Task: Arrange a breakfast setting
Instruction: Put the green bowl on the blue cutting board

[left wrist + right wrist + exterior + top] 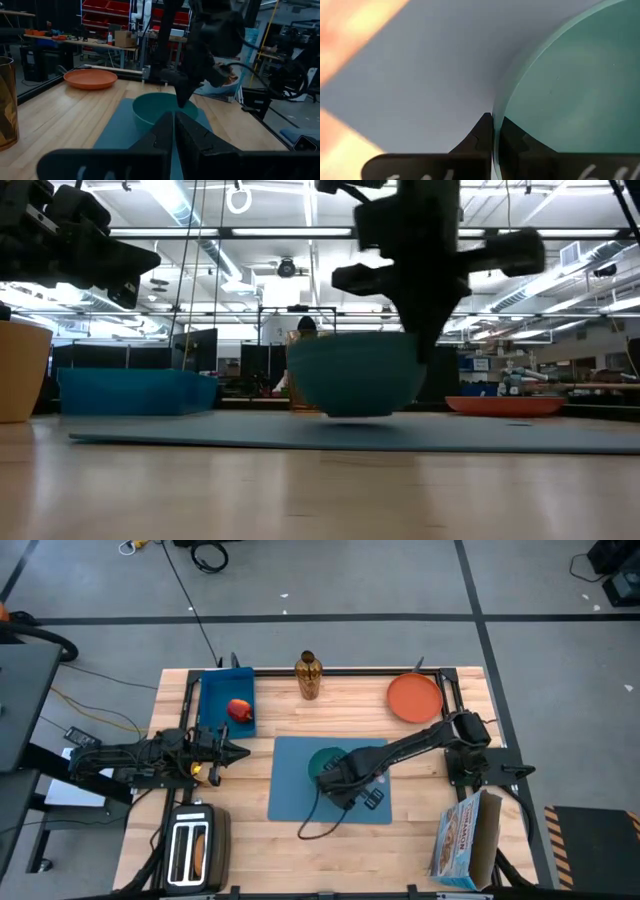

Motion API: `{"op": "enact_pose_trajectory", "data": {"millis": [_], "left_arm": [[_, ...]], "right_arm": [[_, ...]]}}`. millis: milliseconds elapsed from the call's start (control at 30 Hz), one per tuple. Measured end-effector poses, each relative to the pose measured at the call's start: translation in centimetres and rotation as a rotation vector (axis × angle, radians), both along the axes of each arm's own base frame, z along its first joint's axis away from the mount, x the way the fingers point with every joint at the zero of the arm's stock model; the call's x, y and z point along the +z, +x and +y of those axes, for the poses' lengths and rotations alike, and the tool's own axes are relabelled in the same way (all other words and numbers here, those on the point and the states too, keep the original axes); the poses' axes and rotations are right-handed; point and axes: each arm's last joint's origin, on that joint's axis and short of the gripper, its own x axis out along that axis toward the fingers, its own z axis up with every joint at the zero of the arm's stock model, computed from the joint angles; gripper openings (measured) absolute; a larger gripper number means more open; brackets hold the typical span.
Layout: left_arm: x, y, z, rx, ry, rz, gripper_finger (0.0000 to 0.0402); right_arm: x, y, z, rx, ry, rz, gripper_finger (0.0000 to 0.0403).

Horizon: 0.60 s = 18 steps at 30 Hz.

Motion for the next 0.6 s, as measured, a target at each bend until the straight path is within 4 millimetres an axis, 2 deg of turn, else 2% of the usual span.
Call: {"op": "enact_pose_trajectory", "data": {"millis": [200,367,600], "left_arm": [[-0.01,0.0,0.0,0.0,0.0,0.001,0.0025],[0.0,0.0,0.0,0.0,0.0,0.0,0.0025],[0.0,0.0,0.0,0.0,0.0,0.0,0.0025]], "right_arm": [[0.31,0.52,-1.26,-0.07,0.089,-0.026,0.0013],[0.31,0.51,-1.17,-0.067,0.125,-0.019,0.0015],[0.3,0.47,-1.13,-0.078,0.144,-0.012,0.0048]]}}
